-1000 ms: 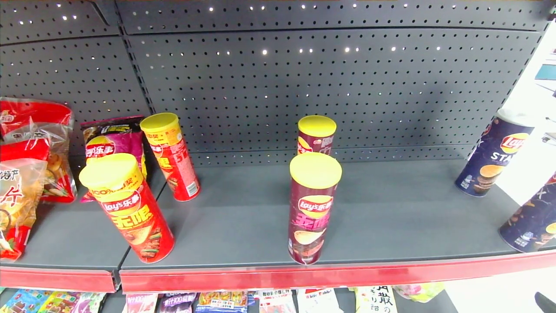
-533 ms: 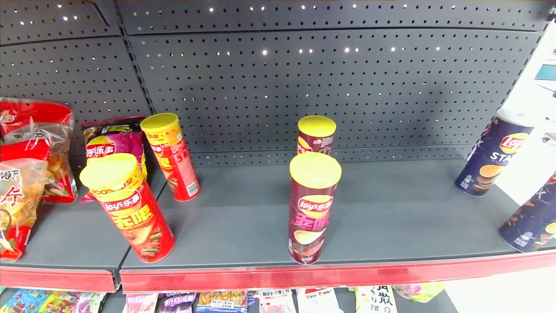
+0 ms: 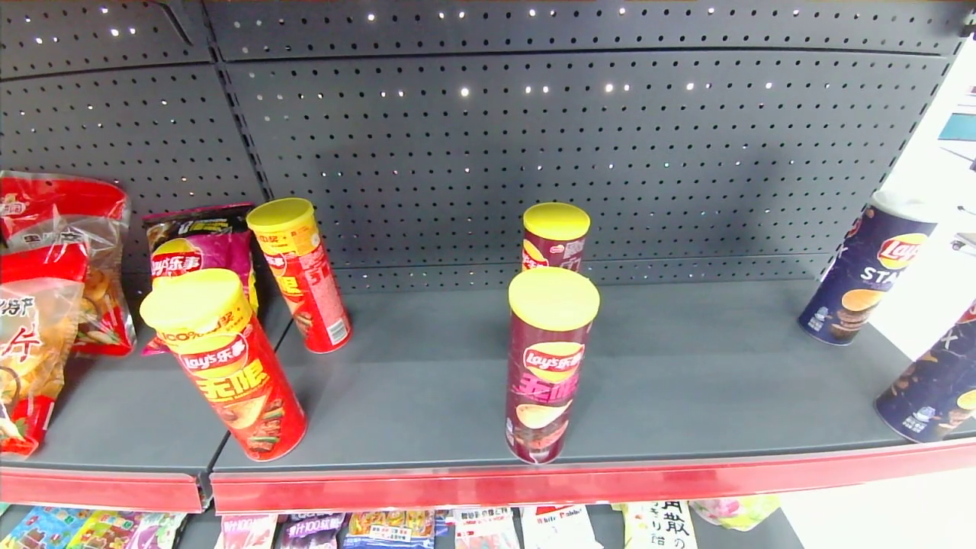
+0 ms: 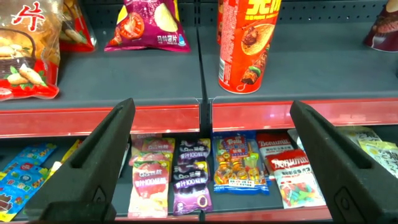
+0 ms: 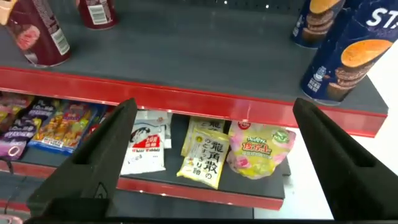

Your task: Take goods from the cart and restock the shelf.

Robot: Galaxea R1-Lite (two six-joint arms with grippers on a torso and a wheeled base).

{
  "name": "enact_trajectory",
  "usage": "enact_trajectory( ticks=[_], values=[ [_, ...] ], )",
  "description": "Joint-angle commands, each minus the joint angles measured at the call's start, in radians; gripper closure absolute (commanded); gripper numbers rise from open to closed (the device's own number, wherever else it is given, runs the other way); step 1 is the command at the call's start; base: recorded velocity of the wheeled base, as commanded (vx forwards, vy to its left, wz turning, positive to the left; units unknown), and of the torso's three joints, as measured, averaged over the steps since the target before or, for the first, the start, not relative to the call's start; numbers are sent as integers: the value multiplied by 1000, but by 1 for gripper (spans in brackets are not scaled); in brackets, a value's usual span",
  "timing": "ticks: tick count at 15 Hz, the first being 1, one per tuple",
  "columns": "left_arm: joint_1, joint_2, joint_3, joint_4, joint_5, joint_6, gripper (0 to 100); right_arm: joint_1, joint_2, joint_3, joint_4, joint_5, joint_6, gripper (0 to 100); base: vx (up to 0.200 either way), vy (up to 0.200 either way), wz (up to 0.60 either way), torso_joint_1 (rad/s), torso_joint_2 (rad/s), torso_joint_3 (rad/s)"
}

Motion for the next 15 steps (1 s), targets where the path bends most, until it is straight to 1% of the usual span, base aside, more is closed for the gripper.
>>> enact_trajectory(
  ticks=[1, 2, 4, 5, 6, 7, 8, 9, 10, 12, 15],
  values=[
    [0, 1, 0, 0, 0, 0, 0, 12, -97, 74, -4, -3, -12, 0, 0, 0, 0, 0, 0, 0],
    [0, 1, 0, 0, 0, 0, 0, 18, -105, 91, -10, -9, -13, 0, 0, 0, 0, 0, 0, 0],
    [0, 1, 0, 0, 0, 0, 0, 19, -102, 98, -23, -90, 51, 0, 0, 0, 0, 0, 0, 0],
    [0, 1, 0, 0, 0, 0, 0, 19, -102, 100, -28, -161, 74, 0, 0, 0, 0, 0, 0, 0],
    [0, 1, 0, 0, 0, 0, 0, 19, -102, 100, -30, -261, 77, 0, 0, 0, 0, 0, 0, 0],
    [0, 1, 0, 0, 0, 0, 0, 19, -102, 101, -33, -284, 71, 0, 0, 0, 0, 0, 0, 0],
    [0, 1, 0, 0, 0, 0, 0, 24, -108, 114, -65, -280, 65, 0, 0, 0, 0, 0, 0, 0],
    [0, 1, 0, 0, 0, 0, 0, 59, -141, 124, -88, -231, 63, 0, 0, 0, 0, 0, 0, 0],
    [0, 1, 0, 0, 0, 0, 0, 58, -155, 127, -94, -153, 59, 0, 0, 0, 0, 0, 0, 0],
    [0, 1, 0, 0, 0, 0, 0, 56, -164, 149, -91, -153, 31, 0, 0, 0, 0, 0, 0, 0],
    [0, 1, 0, 0, 0, 0, 0, 55, -164, 149, -88, -172, 88, 0, 0, 0, 0, 0, 0, 0]
  ],
)
